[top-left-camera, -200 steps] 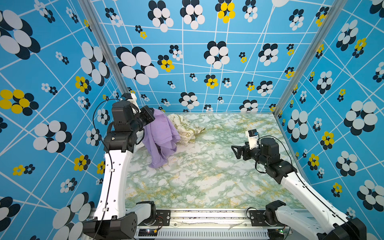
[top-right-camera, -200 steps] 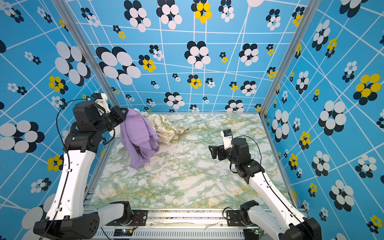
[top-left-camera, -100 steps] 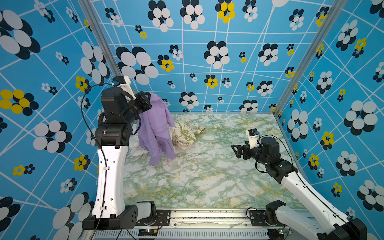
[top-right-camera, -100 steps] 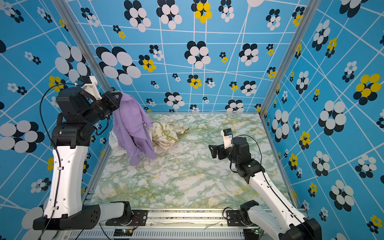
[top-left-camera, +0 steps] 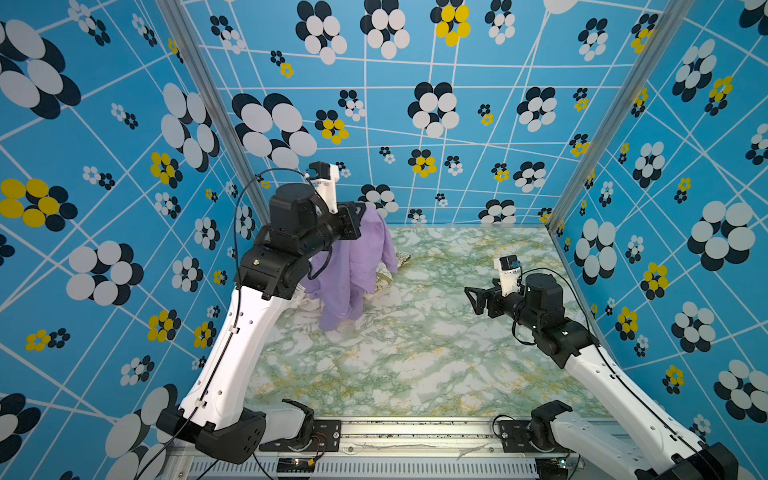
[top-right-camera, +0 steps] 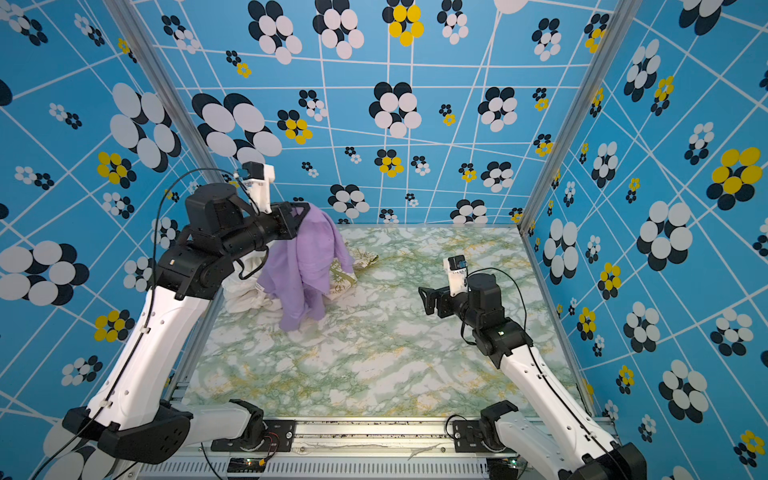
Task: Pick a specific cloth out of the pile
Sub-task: 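Grasp the purple T-shirt with the left gripper and lift it from the pile, then lay the purple T-shirt down with the left gripper while the right gripper reaches in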
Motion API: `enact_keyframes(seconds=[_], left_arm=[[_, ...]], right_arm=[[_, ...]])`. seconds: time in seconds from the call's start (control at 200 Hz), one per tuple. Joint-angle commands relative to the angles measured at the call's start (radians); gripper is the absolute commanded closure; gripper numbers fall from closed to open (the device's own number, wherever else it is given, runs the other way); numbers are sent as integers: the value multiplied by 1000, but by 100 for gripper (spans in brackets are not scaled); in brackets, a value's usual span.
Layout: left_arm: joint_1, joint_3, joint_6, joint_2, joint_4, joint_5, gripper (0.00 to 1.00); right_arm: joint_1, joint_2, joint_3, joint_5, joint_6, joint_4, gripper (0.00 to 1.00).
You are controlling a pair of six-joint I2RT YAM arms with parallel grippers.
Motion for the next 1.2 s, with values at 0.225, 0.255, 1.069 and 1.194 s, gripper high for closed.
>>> enact_keyframes(seconds=[0.225, 0.255, 1.069, 1.194], left_arm=[[-240, -358, 66, 51, 198, -71, 100], [-262, -389, 65, 58, 214, -72, 100], [-155, -707, 74, -224, 298, -144, 3], [-87, -786, 52, -337, 256, -159, 1]], right_arm=[[9, -18, 24, 20, -23, -34, 1], [9, -18, 24, 20, -21, -34, 1], [90, 68, 40, -20, -30, -33, 1], [184, 151, 77, 43, -65, -54, 1]])
